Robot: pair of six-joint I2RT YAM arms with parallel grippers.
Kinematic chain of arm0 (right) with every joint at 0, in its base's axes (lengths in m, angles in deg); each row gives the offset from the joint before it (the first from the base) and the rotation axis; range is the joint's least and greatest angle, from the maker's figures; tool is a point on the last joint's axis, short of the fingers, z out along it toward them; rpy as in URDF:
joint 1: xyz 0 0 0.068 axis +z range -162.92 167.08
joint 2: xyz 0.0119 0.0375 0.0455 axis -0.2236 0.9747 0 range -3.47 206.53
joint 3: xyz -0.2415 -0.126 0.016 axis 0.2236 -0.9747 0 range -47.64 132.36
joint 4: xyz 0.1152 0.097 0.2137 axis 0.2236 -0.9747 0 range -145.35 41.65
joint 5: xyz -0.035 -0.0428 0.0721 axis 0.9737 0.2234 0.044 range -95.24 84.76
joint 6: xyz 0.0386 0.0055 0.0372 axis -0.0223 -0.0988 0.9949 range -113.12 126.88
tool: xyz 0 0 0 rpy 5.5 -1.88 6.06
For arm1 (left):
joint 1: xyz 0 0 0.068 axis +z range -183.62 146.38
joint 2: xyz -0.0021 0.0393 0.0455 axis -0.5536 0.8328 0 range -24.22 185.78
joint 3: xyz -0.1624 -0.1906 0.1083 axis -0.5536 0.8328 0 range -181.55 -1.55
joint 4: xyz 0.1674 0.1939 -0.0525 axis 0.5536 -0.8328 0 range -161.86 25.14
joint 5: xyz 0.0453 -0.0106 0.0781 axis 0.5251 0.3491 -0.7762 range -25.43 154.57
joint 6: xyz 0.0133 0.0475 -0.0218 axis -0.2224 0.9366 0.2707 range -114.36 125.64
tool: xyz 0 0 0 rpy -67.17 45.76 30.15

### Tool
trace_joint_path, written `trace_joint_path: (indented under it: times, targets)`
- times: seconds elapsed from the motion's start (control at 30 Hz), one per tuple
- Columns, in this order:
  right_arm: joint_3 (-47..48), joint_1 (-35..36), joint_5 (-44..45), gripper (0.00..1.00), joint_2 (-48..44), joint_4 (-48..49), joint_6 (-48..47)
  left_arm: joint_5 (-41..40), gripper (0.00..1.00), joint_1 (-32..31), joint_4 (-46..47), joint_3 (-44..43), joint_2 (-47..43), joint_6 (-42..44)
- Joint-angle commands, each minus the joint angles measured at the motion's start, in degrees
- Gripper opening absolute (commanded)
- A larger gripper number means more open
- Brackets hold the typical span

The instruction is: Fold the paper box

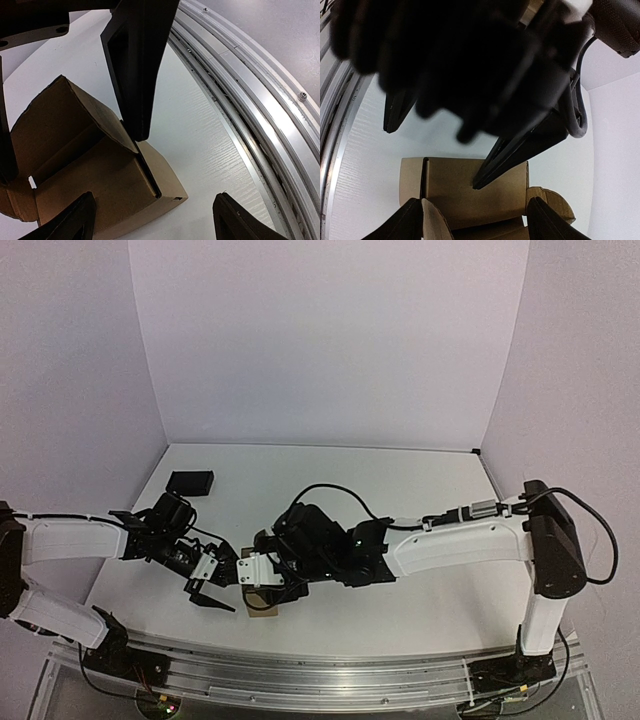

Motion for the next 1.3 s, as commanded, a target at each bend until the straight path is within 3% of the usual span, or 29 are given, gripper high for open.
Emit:
trace_joint_path:
  times: [0.0, 0.3, 0.43, 0.53, 0.63, 0.73, 0.83, 0.93, 1.0, 1.27]
  targets:
    - [3.40, -0.20, -3.57, 0.75, -0.92, 2.03, 3.15, -1.42, 0.83, -0.27, -4.45, -1.43, -1.63, -1.72]
    - [7.41, -0.97, -17.08, 0.87, -5.20, 6.01, 21.86, -1.25, 0.85, -0.27, -6.80, -2.21, -3.98, -2.92]
    - [6.33, -3.58, -12.23, 0.86, -7.83, 6.94, 32.99, -1.75, 0.85, -0.18, -6.80, -2.61, -4.54, -3.77]
    - [3.79, -7.54, -5.95, 0.75, -9.98, 6.95, 43.61, -1.73, 0.86, -0.11, -5.94, -3.31, -5.54, -6.11]
    - [0.54, -11.01, -0.62, 0.58, -12.19, 6.91, 55.54, -2.97, 0.88, 0.46, -4.71, -4.58, -7.10, -11.03]
    - [-2.76, -11.82, 5.04, 0.32, -14.04, 6.68, 61.15, -8.21, 0.86, 1.27, -3.19, -4.00, -8.69, -14.28]
    - [-4.51, -11.81, 7.33, 0.02, -13.73, 4.85, 63.77, -12.69, 0.73, 2.02, -3.93, -1.94, -8.88, -12.91]
    - [-3.76, -11.88, 4.24, 0.00, -11.38, 1.03, 65.17, -12.76, 0.54, 2.79, -4.98, -1.63, -8.17, -13.34]
    - [-2.15, -11.85, 0.86, 0.00, -8.96, -0.97, 66.28, -13.02, 0.48, 2.81, -5.26, -1.27, -6.99, -13.03]
    - [4.08, -10.92, -9.81, 0.00, -0.61, -2.98, 68.32, -7.85, 0.44, 2.78, -1.43, 0.12, 0.42, -11.75]
